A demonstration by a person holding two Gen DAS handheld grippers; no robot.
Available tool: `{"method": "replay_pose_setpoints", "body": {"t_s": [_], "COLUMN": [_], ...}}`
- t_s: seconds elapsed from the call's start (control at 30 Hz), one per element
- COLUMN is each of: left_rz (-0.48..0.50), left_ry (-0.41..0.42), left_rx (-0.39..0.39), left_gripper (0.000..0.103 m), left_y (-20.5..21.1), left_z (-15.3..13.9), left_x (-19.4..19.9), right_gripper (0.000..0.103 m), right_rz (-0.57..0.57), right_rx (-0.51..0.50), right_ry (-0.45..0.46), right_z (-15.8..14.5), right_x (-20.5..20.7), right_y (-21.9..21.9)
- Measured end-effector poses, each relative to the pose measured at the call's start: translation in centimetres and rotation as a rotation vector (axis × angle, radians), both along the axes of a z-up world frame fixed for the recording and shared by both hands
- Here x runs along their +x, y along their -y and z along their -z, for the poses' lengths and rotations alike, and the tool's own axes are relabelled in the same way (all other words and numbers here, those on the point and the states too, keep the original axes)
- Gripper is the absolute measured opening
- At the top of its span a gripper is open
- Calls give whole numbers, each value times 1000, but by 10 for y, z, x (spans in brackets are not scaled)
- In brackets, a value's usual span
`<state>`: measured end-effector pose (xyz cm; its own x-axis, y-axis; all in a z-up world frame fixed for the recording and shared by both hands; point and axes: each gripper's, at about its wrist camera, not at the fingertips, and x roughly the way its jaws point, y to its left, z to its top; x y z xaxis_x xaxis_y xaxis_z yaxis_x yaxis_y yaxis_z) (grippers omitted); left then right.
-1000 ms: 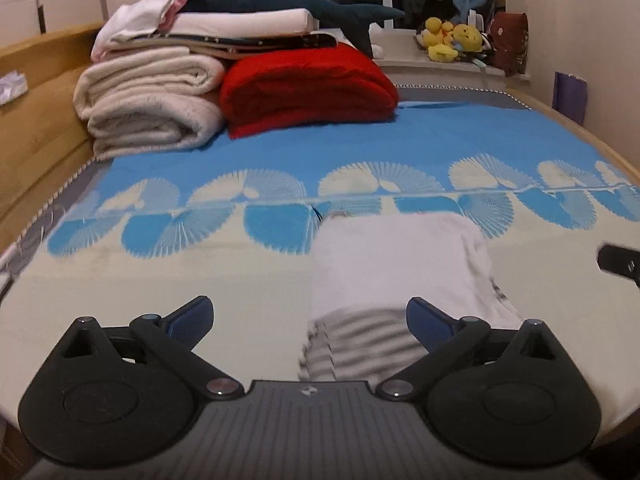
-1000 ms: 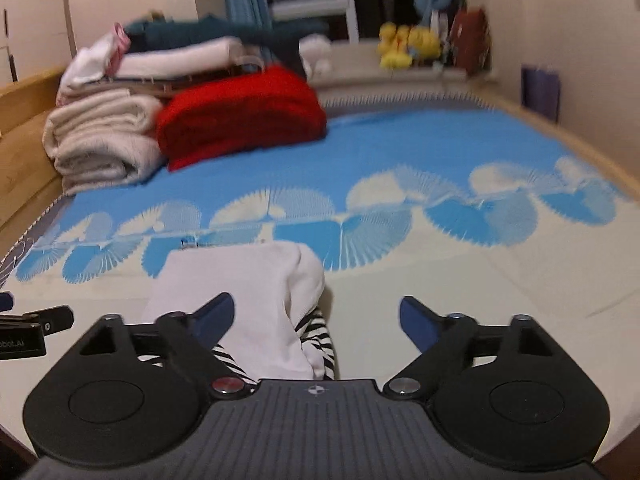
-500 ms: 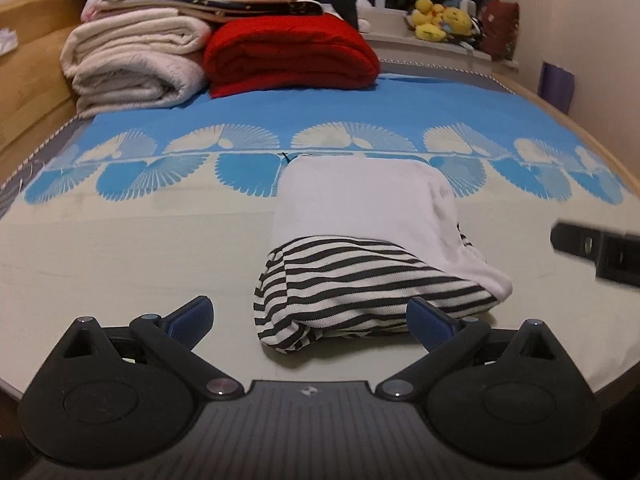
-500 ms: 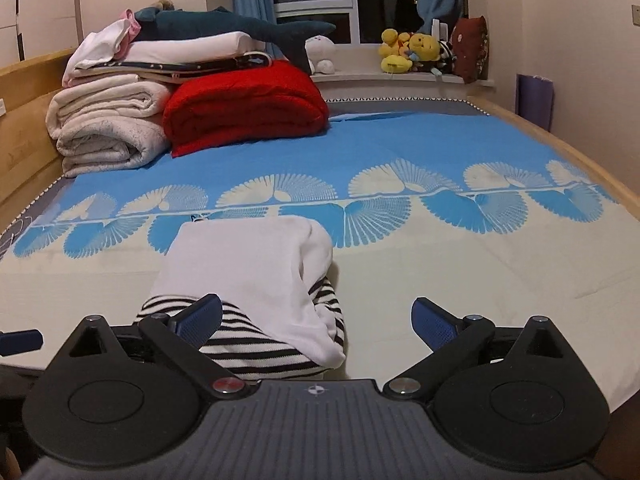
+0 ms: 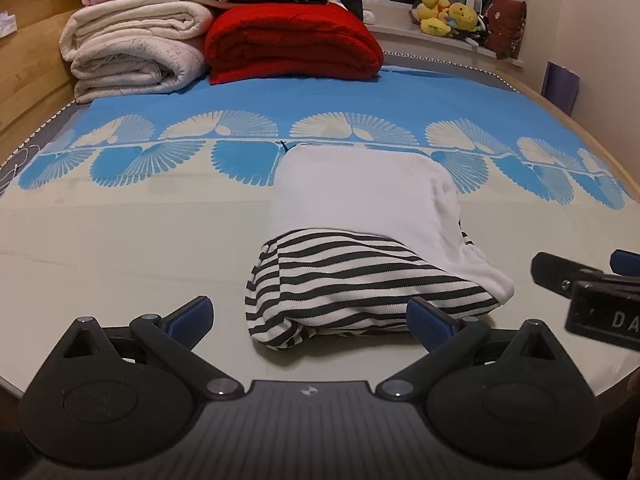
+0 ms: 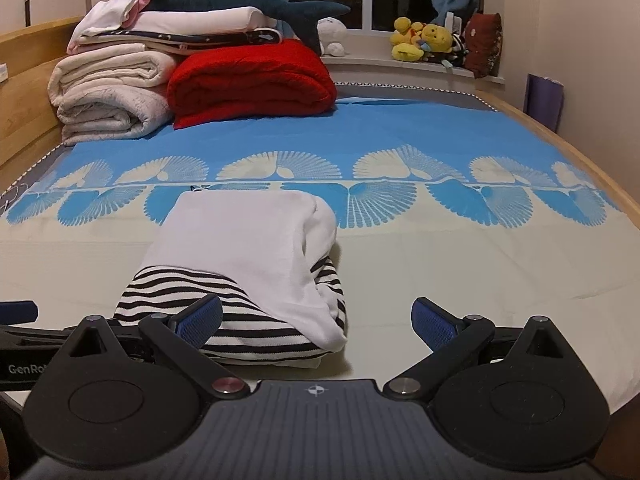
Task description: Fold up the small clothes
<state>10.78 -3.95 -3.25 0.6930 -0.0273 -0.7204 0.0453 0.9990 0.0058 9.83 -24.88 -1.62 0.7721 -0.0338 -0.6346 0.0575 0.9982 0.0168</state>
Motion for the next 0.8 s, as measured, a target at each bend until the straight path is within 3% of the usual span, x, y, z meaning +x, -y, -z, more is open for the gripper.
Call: {"method": "replay_pose_setpoints", "body": {"t_s": [0.8], "left_rz": [4], "left_ry": [-24], "left_rx": [-15], "left_gripper": [103], "left_y": [-4], "left_z": [4], "left_x": [2], "right_gripper": [100], "right_rz": [-33], "right_rx": [-42], "right_ry": [7], "right_z": [1], "right_x": [0], "right_y": [-9]}}
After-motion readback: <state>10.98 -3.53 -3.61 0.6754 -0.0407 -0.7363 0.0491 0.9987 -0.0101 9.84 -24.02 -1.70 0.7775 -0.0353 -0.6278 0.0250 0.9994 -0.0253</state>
